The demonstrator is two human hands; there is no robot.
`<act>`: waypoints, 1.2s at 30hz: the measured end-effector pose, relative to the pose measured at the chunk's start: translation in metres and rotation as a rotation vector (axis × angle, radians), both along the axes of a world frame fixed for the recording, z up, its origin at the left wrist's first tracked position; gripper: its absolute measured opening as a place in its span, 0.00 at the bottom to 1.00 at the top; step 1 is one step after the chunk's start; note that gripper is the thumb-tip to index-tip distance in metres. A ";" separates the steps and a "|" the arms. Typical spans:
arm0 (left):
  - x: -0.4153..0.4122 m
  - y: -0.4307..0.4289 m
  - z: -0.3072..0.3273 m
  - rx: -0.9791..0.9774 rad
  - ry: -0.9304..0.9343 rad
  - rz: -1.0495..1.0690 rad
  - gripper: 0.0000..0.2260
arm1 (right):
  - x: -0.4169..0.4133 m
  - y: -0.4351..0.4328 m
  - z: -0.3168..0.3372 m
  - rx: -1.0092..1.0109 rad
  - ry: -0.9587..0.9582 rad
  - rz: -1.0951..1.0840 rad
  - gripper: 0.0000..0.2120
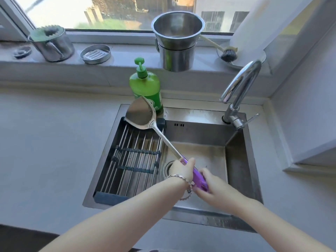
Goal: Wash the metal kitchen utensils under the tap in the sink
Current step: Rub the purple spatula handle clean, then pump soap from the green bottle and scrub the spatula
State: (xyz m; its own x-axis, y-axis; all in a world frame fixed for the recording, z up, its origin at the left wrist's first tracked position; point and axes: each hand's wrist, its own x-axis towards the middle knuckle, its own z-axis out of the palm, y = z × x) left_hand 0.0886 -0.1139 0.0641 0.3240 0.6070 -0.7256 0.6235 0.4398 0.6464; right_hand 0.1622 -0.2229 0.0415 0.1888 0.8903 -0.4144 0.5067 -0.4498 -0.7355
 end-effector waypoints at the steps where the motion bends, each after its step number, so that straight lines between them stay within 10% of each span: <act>1: -0.005 0.002 -0.002 -0.021 -0.006 0.003 0.06 | 0.002 -0.004 0.003 -0.012 0.030 0.040 0.07; 5: -0.035 0.023 -0.005 -0.061 0.014 -0.050 0.05 | 0.021 -0.002 0.011 0.020 -0.010 -0.037 0.13; 12: -0.065 0.104 0.002 0.786 0.517 -0.812 0.13 | 0.042 0.056 0.025 0.076 -0.128 -0.186 0.06; 17: -0.056 0.140 0.010 1.097 0.647 -0.968 0.26 | 0.042 0.145 0.054 0.107 0.180 -0.349 0.10; 21: -0.055 0.154 0.006 1.109 0.655 -1.022 0.22 | 0.051 0.230 0.089 0.055 0.548 -0.550 0.14; 30: -0.057 0.185 -0.016 0.902 0.626 -0.953 0.20 | 0.058 0.348 0.096 -0.064 0.613 -0.544 0.28; 36: -0.057 0.200 -0.025 0.860 0.548 -0.871 0.20 | 0.065 0.374 0.090 -0.054 0.819 -0.555 0.19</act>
